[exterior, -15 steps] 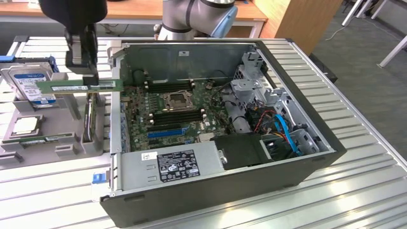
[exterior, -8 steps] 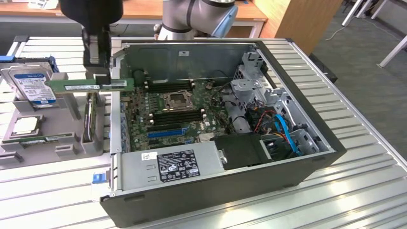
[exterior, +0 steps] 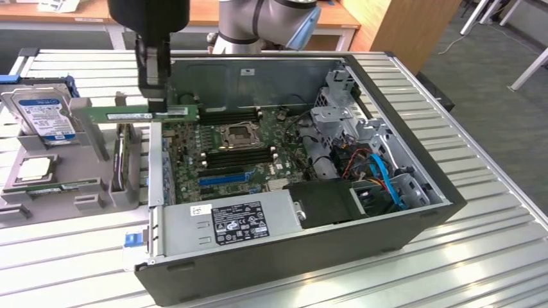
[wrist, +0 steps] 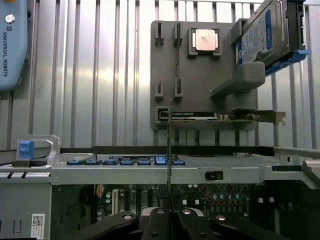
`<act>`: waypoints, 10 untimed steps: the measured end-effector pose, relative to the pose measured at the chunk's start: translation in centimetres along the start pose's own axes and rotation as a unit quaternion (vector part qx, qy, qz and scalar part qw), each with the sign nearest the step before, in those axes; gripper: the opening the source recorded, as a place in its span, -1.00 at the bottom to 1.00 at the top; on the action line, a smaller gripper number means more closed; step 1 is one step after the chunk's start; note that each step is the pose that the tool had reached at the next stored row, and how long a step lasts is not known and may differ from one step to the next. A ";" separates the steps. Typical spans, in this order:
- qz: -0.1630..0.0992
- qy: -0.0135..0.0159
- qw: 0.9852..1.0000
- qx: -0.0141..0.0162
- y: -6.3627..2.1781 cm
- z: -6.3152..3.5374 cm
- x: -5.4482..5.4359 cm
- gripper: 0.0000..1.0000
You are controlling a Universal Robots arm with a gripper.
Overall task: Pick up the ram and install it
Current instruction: 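Pick up the ram and move it above insertion slot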
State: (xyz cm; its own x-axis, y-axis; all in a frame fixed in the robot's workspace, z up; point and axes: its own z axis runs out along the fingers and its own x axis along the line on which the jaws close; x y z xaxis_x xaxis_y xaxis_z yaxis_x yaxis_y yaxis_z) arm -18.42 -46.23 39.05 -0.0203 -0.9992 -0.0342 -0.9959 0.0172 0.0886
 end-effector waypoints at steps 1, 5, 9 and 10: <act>0.000 0.000 1.000 0.000 -0.30 -0.03 0.0 -0.77; 0.000 0.000 1.000 -0.001 -1.41 -0.12 0.0 -0.77; 0.000 0.000 1.000 -0.002 -2.42 -0.21 0.0 -0.77; 0.000 0.000 1.000 -0.002 -2.69 -0.24 -0.1 -0.77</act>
State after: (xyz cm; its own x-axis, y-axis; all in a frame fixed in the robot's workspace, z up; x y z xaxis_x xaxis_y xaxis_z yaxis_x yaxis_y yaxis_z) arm -15.72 -46.23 39.05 -0.0204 -0.9992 -0.0342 -0.9955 0.0171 0.0934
